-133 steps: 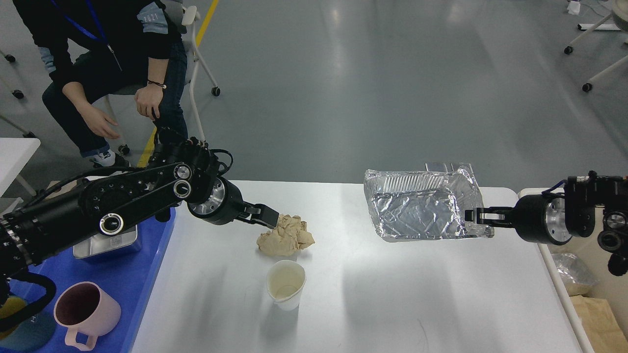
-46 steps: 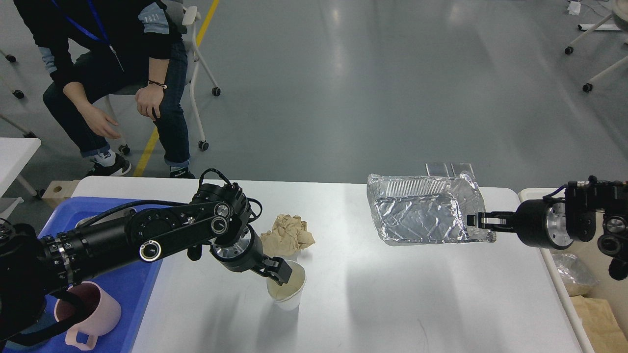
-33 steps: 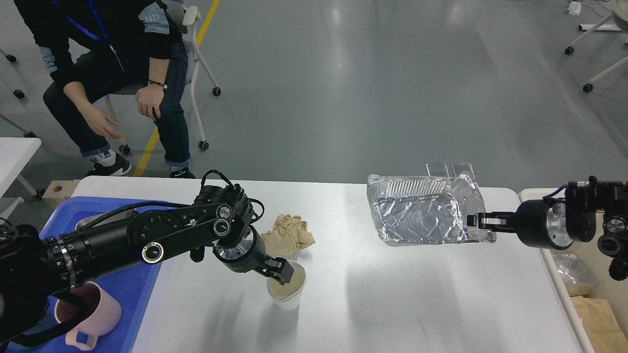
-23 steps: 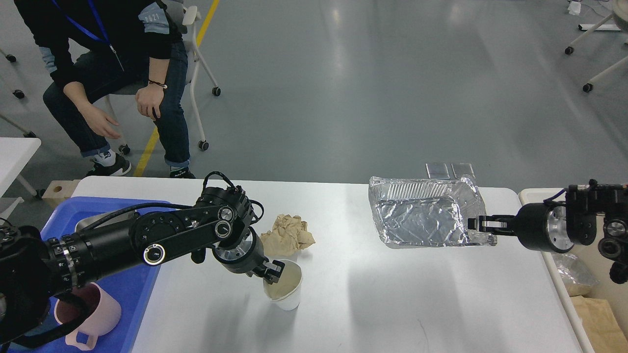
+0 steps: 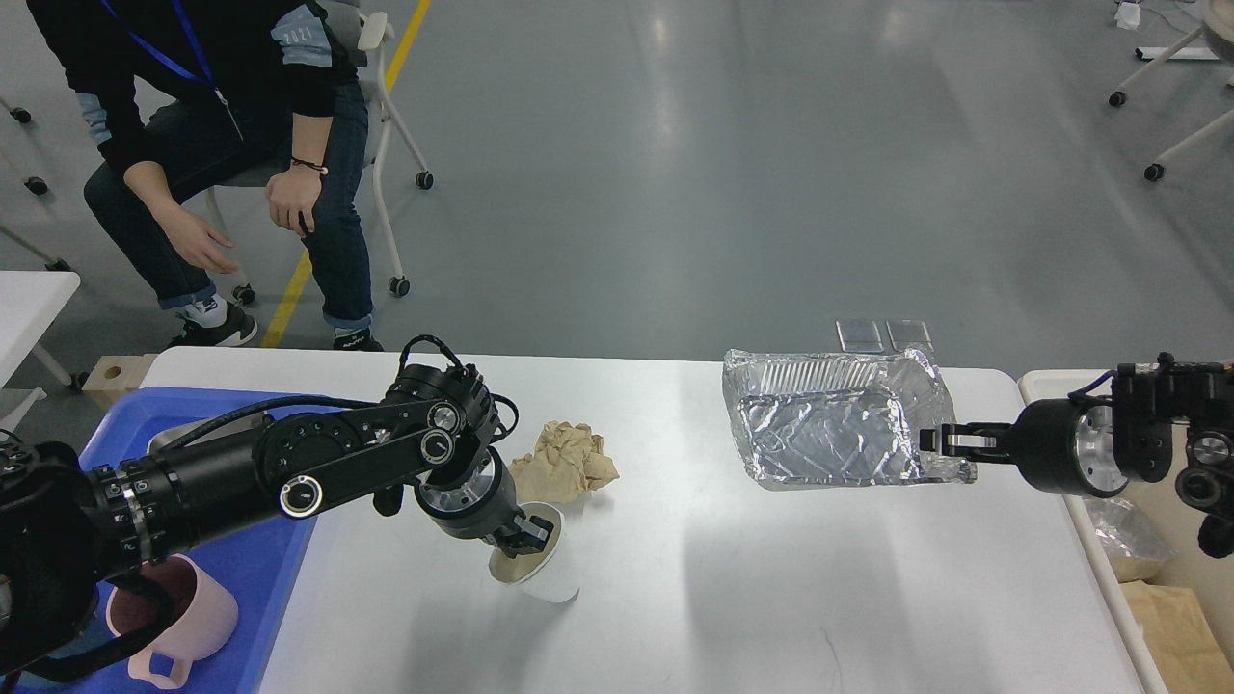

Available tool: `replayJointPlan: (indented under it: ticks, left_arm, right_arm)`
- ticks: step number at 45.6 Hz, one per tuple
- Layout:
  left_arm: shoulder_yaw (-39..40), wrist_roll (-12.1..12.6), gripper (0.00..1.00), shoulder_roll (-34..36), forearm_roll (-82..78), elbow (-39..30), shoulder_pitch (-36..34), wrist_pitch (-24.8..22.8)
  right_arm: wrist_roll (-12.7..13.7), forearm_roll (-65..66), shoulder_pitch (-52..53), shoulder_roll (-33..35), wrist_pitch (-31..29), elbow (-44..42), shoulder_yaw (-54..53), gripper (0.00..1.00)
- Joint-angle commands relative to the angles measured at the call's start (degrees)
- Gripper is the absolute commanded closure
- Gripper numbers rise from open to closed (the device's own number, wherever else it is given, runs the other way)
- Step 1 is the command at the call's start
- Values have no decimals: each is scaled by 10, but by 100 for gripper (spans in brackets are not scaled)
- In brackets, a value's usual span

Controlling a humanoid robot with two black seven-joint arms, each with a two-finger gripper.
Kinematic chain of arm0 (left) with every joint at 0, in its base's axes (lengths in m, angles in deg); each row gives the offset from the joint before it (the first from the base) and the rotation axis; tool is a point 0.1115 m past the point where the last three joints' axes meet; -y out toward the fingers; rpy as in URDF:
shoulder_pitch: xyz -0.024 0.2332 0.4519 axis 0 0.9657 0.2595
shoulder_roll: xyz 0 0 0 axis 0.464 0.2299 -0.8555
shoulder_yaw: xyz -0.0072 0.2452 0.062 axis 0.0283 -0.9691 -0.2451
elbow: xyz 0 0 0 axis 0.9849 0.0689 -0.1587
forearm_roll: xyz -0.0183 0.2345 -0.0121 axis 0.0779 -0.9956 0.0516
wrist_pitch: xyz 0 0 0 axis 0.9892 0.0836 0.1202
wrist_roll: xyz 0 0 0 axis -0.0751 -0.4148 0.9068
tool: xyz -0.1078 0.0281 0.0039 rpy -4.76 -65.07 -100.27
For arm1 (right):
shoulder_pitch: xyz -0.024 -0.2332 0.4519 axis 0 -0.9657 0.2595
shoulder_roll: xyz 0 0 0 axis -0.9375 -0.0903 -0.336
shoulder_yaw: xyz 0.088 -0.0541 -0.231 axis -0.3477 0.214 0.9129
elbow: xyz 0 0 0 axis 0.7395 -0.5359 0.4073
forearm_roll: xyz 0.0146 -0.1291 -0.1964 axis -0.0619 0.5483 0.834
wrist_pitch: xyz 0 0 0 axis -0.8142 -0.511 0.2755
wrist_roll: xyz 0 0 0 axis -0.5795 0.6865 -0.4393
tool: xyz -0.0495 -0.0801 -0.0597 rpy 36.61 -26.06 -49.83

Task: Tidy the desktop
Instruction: 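Lift the paper cup with the left gripper toward the foil tray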

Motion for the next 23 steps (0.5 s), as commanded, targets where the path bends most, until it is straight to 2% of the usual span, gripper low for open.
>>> replayJointPlan:
  ticks: [1, 7, 13, 23]
  left_arm:
    - [7, 0, 100, 4, 5, -3, -2, 0]
    - [35, 0, 100, 13, 16, -10, -7, -6]
    - [72, -1, 100, 38, 37, -15, -14, -55]
    - [160, -1, 100, 96, 68, -62, -21, -57]
  right_arm:
    - [0, 0, -1, 0, 0, 0, 2, 100]
    - [-1, 0, -4, -1, 0, -2, 4, 100]
    - [0, -1, -8, -2, 0, -2, 3, 100]
    - [0, -2, -9, -2, -2, -1, 10, 100]
